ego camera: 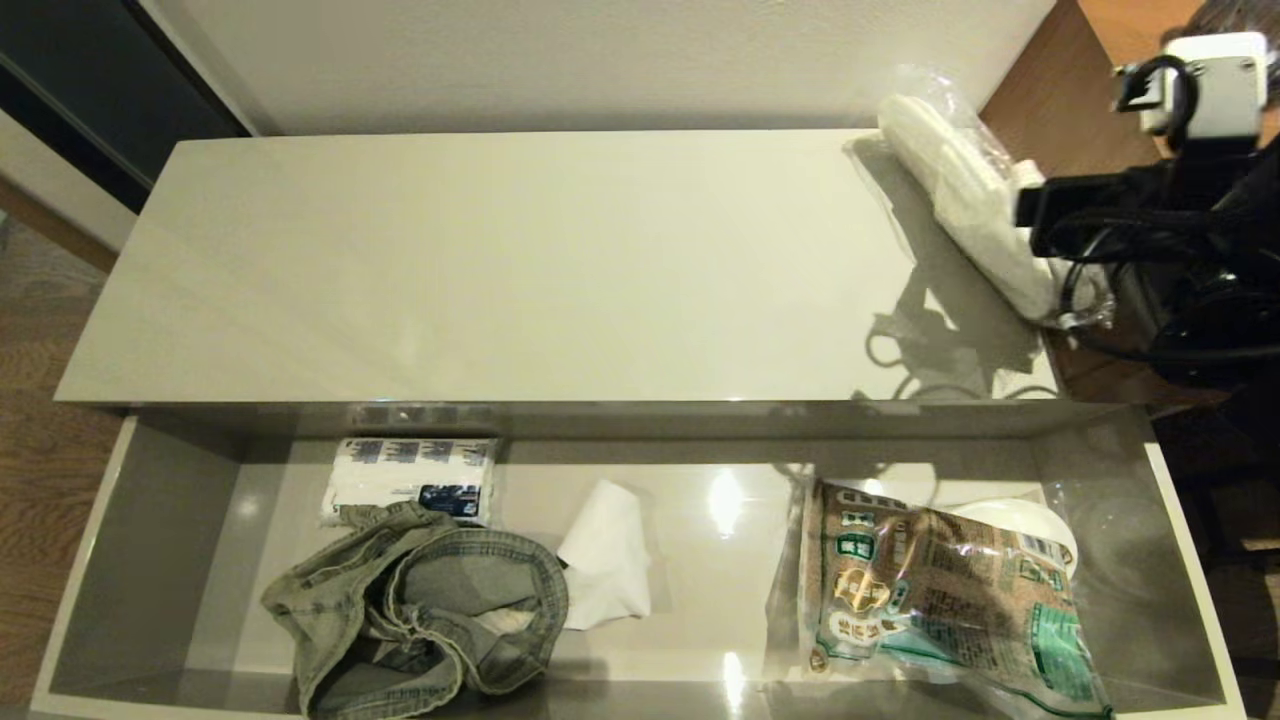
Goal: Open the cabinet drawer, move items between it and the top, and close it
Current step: Place the disposable slippers on the table, then take out the shorts from the drawer
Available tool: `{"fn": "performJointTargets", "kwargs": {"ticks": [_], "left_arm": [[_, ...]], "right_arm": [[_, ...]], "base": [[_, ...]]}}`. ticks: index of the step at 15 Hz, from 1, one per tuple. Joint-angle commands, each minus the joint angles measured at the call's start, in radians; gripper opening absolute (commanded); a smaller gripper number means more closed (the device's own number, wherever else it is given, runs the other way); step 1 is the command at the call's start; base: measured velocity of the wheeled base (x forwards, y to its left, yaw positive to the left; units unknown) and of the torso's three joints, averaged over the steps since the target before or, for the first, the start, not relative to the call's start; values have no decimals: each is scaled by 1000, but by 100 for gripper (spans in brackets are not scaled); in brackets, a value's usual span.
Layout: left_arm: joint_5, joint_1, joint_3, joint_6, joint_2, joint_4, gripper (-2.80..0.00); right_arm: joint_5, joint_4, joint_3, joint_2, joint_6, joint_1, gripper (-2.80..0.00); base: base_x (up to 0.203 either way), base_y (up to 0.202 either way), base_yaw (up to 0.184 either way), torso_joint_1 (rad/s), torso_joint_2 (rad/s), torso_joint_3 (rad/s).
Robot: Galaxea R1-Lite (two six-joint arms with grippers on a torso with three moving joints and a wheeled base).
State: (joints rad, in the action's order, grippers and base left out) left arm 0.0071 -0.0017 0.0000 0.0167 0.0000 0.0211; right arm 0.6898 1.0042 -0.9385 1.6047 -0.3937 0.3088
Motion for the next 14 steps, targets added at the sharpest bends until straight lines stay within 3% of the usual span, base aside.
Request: {"fn": "performJointTargets", "kwargs": {"ticks": [1, 5, 11, 12, 14], "left_arm": [[2, 0, 0, 0, 2, 0, -280], [1, -1, 0, 0, 2, 0, -280], [2, 0, 0, 0, 2, 0, -280], [2, 0, 0, 0, 2, 0, -280], [2, 0, 0, 0, 2, 0, -280]], "right_arm": [[-4, -9, 3, -82, -9, -65, 0], [-33, -10, 4, -83, -10, -161, 0], [-94, -87, 29, -214, -46, -156, 0], [-133, -181, 38, -279, -55, -150, -280], [-204, -523, 40, -407, -57, -142, -280]], "base": [[0, 0, 0, 0, 0, 0], [0, 0, 0, 0, 0, 0], [0, 0, 0, 0, 0, 0], [0, 0, 0, 0, 0, 0], [0, 0, 0, 0, 0, 0]]}}
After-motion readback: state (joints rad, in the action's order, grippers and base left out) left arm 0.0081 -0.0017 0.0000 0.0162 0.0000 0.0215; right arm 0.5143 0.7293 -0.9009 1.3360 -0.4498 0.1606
